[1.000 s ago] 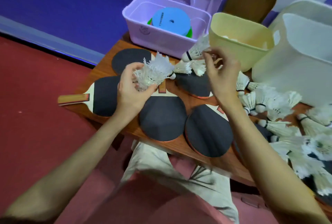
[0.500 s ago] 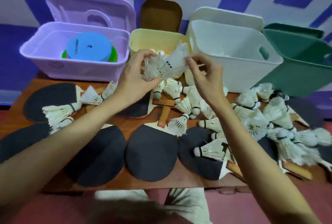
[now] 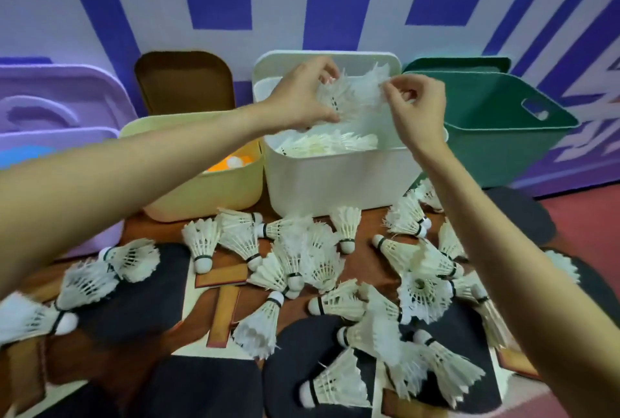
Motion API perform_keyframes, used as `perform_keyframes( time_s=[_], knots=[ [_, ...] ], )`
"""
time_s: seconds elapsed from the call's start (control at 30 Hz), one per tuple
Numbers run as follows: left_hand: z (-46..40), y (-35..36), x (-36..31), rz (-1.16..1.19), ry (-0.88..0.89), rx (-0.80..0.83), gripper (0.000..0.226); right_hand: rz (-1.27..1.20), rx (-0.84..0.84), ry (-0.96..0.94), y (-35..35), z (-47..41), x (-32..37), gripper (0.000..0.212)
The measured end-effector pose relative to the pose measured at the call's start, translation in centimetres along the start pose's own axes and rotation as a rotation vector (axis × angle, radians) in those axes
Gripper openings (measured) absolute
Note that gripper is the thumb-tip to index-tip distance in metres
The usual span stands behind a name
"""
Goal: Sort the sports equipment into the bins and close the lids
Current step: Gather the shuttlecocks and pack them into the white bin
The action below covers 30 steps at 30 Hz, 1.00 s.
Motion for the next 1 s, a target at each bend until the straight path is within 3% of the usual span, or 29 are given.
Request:
perform_keyframes(
  time_s=[0.2,0.37,0.63,1.0],
  knots=[
    [-6.4,7.3,2.1,0.076,-0.085,0.203,0.066,0.200,-0.032,-0.007,0.8,-4.1,-5.5,0.021],
    [-9.3,12.2,3.6,0.079,-0.087,0.257,0.068,0.413,0.029,-0.037,2.0,-5.9,-8.4,0.027],
    [-10.2,17.1,5.9,0.045,-0.115,0.430,0.075,0.841,0.240,-0.117,4.3,-6.1,-9.5,0.027],
    [-10.6,18.7,8.3,-0.255,-0.010,0.507,0.064,1.048,0.586,-0.133,7.9,-7.4,-10.3,0.028]
  ],
)
Point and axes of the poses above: each hand's wrist, its own z-axis away from the middle knuckle, its own y-axis out of the palm, x = y × z, the point moved 5 cm from there along -z, towards the middle knuckle, and after that the axes turned 6 degrees about -x, right-handed, at the moved point
